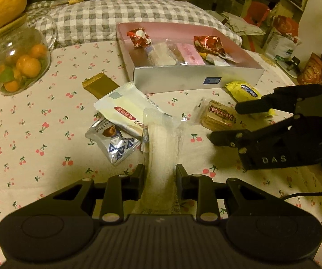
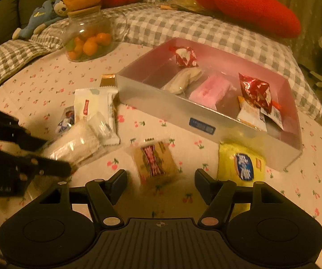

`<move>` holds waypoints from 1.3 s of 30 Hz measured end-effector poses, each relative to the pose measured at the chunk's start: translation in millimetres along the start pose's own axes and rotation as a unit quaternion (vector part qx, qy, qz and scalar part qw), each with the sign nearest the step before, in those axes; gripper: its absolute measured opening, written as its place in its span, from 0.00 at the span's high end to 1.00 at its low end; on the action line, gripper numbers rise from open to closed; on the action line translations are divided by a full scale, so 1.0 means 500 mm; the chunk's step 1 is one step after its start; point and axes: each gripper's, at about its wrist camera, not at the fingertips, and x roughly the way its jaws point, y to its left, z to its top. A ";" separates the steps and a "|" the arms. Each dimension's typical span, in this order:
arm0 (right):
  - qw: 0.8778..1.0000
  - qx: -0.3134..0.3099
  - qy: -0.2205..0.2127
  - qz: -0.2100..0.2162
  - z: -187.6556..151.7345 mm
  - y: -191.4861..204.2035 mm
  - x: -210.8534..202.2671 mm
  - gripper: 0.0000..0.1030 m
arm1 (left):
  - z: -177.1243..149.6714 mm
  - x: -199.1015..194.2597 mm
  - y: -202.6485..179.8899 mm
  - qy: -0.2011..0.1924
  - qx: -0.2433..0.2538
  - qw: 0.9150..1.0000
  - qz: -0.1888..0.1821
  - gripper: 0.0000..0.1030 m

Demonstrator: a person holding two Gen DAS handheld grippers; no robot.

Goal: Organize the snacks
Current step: 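Grasp the brown cookie pack with the right tool and lift both packs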

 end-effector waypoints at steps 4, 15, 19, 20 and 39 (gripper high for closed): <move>1.000 -0.004 -0.011 -0.004 0.012 0.008 0.015 0.37 | 0.005 0.005 0.007 -0.005 -0.004 1.000 -0.002 0.72; 1.000 -0.016 -0.006 0.006 0.016 0.040 0.007 0.68 | 0.017 0.014 0.005 -0.008 0.002 1.000 -0.004 0.76; 1.000 -0.011 -0.001 0.010 0.014 0.041 0.000 0.68 | 0.019 0.008 0.007 -0.010 -0.010 1.000 -0.007 0.80; 1.000 -0.011 -0.001 0.009 0.014 0.042 -0.003 0.68 | 0.019 0.007 0.006 -0.011 -0.013 1.000 -0.007 0.81; 0.997 0.055 -0.051 0.010 0.053 -0.016 -0.085 0.68 | 0.074 -0.052 -0.028 -0.057 -0.025 0.997 -0.050 0.83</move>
